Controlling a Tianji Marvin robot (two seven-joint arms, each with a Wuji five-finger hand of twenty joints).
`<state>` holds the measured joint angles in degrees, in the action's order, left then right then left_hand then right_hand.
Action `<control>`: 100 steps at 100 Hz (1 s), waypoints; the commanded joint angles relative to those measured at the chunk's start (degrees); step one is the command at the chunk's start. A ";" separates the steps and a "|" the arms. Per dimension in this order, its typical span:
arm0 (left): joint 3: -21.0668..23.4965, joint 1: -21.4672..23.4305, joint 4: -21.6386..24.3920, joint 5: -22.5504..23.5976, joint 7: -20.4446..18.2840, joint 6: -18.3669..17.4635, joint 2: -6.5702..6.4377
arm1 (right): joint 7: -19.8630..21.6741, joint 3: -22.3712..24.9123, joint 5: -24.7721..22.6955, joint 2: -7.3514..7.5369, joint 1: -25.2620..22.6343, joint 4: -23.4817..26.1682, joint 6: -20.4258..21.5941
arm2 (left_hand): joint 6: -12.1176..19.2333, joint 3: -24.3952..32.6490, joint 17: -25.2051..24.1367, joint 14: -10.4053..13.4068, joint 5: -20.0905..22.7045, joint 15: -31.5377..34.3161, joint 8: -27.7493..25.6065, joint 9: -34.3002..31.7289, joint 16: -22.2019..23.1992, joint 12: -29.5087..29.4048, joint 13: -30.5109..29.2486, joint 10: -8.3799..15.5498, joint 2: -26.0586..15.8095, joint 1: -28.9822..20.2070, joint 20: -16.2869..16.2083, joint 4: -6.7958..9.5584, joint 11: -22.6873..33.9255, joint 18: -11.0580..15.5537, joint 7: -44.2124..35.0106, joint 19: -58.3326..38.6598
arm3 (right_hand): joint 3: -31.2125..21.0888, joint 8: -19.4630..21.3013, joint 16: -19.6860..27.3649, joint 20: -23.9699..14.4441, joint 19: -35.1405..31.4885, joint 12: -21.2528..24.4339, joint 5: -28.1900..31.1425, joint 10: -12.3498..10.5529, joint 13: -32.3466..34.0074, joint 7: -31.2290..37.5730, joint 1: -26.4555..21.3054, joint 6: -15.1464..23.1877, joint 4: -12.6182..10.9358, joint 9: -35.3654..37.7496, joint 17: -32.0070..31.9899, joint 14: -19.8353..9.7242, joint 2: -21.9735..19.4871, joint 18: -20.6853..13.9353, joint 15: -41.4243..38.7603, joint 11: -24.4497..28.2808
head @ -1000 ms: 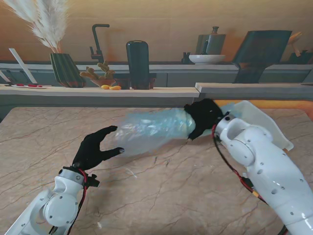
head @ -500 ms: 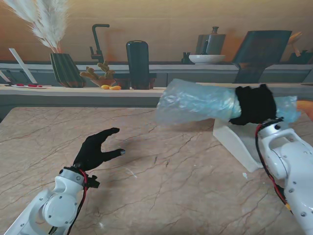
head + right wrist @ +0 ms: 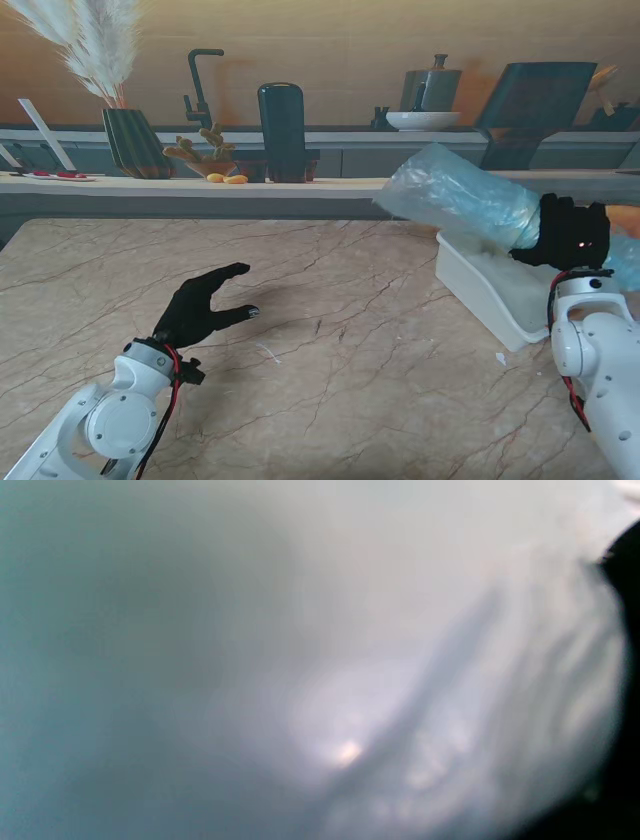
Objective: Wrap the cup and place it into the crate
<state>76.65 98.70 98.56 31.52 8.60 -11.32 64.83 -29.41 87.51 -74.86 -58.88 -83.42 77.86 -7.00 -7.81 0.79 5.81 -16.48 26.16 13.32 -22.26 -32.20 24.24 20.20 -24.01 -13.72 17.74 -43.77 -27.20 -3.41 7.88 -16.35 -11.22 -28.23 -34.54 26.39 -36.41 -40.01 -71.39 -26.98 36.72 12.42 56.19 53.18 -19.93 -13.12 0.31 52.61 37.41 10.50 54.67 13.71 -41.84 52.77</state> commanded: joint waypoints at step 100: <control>-0.98 -0.62 -0.38 -1.01 -1.25 0.84 -0.02 | 14.25 -23.05 14.31 -1.44 12.94 -21.96 -13.27 | 1.58 -1.41 0.32 -0.73 1.25 -0.89 0.47 -1.11 -0.40 -0.57 -0.97 -0.01 -3.21 -0.49 0.59 1.49 -1.24 -0.30 -0.39 -0.59 | -11.91 -5.47 1.61 7.13 12.74 3.78 -2.27 2.31 -9.89 1.49 -23.79 17.55 1.30 -11.56 -18.27 0.61 -25.68 3.61 -0.57 -8.70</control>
<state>75.77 97.69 98.31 30.67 6.81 -10.53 64.61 -17.49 64.66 -61.31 -59.45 -69.56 55.91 -19.46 -7.81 0.79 6.08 -16.48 26.16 13.31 -22.26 -32.20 24.20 20.20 -24.01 -13.72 17.12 -43.81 -27.18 -3.41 7.87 -16.36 -11.22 -28.23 -34.53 21.95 -35.13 -35.11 -62.34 -24.11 31.57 12.92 48.70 50.41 -22.97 -13.11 1.83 44.78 23.05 10.59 51.78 14.31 -42.32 45.92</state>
